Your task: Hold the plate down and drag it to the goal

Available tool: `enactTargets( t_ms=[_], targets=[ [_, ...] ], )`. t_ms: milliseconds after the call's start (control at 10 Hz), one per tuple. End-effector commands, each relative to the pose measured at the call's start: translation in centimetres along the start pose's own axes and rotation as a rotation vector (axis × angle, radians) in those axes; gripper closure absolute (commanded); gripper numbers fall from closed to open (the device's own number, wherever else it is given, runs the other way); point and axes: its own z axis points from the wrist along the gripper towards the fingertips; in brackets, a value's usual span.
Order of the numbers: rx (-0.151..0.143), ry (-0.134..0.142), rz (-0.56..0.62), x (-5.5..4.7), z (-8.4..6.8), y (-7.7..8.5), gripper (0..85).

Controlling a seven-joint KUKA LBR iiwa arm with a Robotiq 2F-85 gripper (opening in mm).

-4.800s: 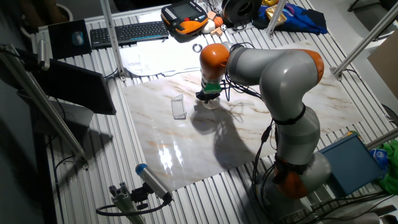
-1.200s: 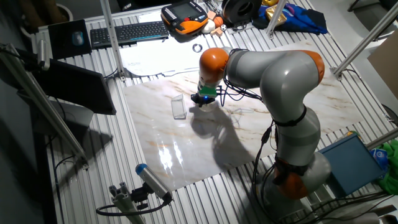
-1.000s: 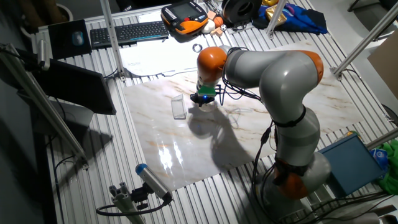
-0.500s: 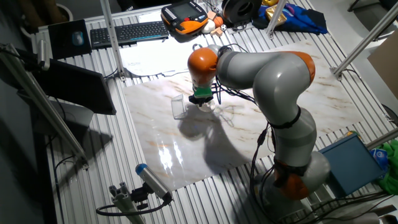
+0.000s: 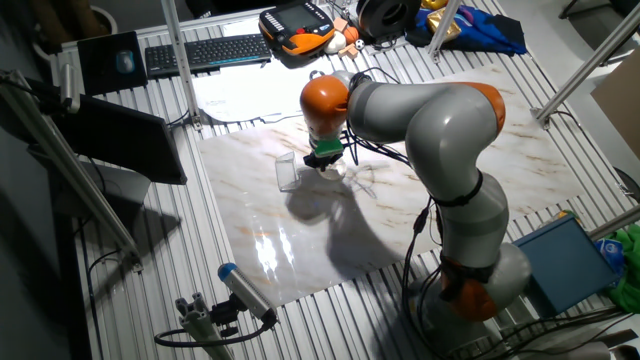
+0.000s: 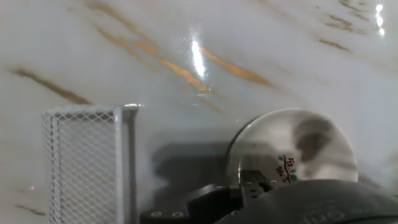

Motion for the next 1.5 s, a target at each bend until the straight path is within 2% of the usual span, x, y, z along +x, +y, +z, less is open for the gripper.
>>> enactTargets(
  t_ms=[0, 200, 400, 700, 1400],
  targets=[
    [0.001, -0.002, -0.006, -0.1, 0.0, -0.3, 85.0],
    [-0.010, -0.002, -0.011, -0.4, 0.2, -0.4, 85.0],
    [-0.025, -0.004, 0.003, -0.1, 0.7, 0.3, 85.0],
    [-0.030, -0.010, 0.003, -0.3, 1.3, 0.3, 85.0],
    [-0.059, 0.014, 0.025, -0.5, 0.8, 1.5, 85.0]
  ],
)
